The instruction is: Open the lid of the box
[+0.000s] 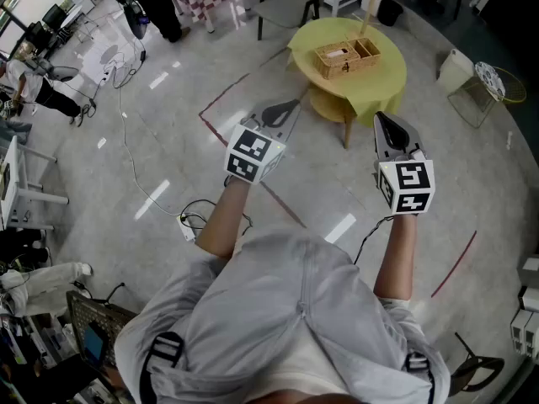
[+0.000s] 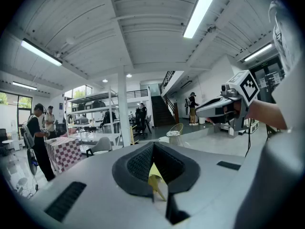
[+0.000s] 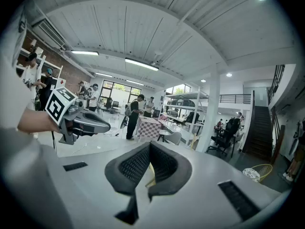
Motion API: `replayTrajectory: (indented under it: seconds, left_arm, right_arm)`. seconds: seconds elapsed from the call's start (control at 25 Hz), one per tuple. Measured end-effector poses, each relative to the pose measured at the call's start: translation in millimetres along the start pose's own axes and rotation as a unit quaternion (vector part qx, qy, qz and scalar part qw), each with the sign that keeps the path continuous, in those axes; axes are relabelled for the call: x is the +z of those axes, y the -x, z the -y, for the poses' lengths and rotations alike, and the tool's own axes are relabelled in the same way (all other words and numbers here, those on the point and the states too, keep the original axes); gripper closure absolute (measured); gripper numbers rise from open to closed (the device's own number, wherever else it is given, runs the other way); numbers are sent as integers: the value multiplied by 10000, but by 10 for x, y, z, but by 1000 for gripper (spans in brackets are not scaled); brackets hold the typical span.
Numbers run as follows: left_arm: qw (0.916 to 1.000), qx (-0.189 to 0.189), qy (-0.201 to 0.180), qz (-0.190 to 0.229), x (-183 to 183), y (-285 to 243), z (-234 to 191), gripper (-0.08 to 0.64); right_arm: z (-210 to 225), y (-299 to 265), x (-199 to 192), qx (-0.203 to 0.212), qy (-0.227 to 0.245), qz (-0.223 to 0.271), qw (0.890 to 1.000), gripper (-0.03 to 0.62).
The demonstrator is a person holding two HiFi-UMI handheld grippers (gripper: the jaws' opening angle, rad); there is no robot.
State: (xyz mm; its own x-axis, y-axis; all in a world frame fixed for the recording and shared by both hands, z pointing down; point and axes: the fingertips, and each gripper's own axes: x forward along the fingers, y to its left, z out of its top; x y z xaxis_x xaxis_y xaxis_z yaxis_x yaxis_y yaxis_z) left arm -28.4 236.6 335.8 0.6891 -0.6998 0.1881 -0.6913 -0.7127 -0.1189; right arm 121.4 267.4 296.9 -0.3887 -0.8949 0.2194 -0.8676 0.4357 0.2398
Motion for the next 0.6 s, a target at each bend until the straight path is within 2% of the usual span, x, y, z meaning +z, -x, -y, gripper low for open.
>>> replayTrajectory:
  seconds: [0.2,0.36,0.6]
  left_arm:
    - [10000,38,6,15,36,-28,102,531]
    - [9999,101,62,-58,-38,-95,195,532]
    - [9997,228,87,-61,-38,-189,353,531]
  right_arm:
    - [64,79,-9,67,-65,109,9999,569]
    - [130,104,-161,99,6,-18,9999,569]
    - [307,177,-370,217,-141,-164,9995,569]
